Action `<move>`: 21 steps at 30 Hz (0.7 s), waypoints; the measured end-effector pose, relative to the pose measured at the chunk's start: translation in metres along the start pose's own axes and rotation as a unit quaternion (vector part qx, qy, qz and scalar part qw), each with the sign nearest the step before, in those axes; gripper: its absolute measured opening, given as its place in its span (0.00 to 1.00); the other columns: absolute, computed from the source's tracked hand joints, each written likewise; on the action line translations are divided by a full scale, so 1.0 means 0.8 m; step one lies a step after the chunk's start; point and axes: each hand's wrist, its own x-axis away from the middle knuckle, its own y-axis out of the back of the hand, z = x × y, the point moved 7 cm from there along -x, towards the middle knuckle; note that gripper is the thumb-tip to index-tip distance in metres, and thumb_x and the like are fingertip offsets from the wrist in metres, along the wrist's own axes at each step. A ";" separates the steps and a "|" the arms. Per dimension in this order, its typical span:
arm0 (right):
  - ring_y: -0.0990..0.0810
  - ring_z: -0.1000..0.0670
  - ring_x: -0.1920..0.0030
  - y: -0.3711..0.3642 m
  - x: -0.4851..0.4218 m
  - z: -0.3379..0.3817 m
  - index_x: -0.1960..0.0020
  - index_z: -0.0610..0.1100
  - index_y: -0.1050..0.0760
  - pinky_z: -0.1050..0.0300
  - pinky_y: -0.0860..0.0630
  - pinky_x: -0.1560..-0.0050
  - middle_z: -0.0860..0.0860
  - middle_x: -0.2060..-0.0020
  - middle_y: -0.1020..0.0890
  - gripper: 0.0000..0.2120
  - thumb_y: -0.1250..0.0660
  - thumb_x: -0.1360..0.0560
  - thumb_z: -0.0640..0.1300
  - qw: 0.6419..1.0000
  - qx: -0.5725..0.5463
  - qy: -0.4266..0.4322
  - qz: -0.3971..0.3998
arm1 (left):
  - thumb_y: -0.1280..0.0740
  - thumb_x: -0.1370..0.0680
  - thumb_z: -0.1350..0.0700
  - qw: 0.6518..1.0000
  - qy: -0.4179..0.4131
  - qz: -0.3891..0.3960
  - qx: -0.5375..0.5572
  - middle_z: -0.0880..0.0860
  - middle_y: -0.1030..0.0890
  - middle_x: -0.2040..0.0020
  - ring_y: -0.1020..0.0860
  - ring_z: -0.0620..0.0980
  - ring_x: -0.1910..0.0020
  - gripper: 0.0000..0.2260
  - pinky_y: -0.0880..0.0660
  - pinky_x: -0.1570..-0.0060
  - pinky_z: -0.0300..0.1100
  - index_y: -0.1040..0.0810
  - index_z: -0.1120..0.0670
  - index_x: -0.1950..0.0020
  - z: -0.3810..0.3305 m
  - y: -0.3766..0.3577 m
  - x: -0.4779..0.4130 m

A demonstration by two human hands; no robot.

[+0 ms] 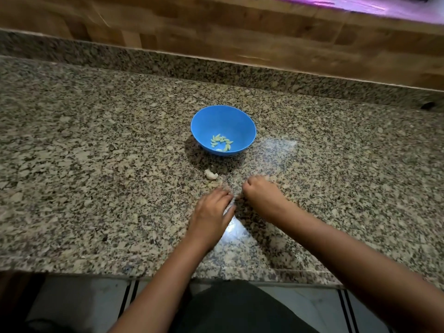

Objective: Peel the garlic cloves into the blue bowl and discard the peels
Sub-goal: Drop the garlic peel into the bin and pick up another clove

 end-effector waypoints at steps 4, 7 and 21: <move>0.27 0.42 0.42 -0.018 0.002 0.005 0.40 0.33 0.30 0.53 0.28 0.41 0.39 0.44 0.25 0.12 0.43 0.22 0.35 0.998 0.049 0.036 -0.017 | 0.38 0.20 0.53 1.000 -0.010 -0.022 -0.004 0.53 0.25 0.34 0.31 0.50 0.31 0.15 0.40 0.32 0.44 0.25 0.56 0.35 -0.001 0.003 -0.001; 0.22 0.40 0.51 -0.017 0.010 -0.004 0.49 0.32 0.25 0.53 0.25 0.53 0.38 0.53 0.21 0.07 0.39 0.26 0.32 0.996 -0.030 0.006 -0.085 | 0.36 0.21 0.54 1.000 -0.008 -0.029 0.002 0.54 0.22 0.38 0.28 0.52 0.34 0.13 0.36 0.35 0.46 0.22 0.58 0.38 -0.003 0.004 -0.003; 0.23 0.52 0.70 -0.011 0.040 -0.028 0.57 0.36 0.22 0.59 0.22 0.65 0.45 0.68 0.20 0.06 0.36 0.24 0.36 0.742 -0.624 -0.241 -0.036 | 0.45 0.18 0.53 0.976 0.049 0.067 0.199 0.47 0.30 0.62 0.32 0.45 0.64 0.07 0.35 0.69 0.31 0.35 0.55 0.53 -0.034 0.015 -0.039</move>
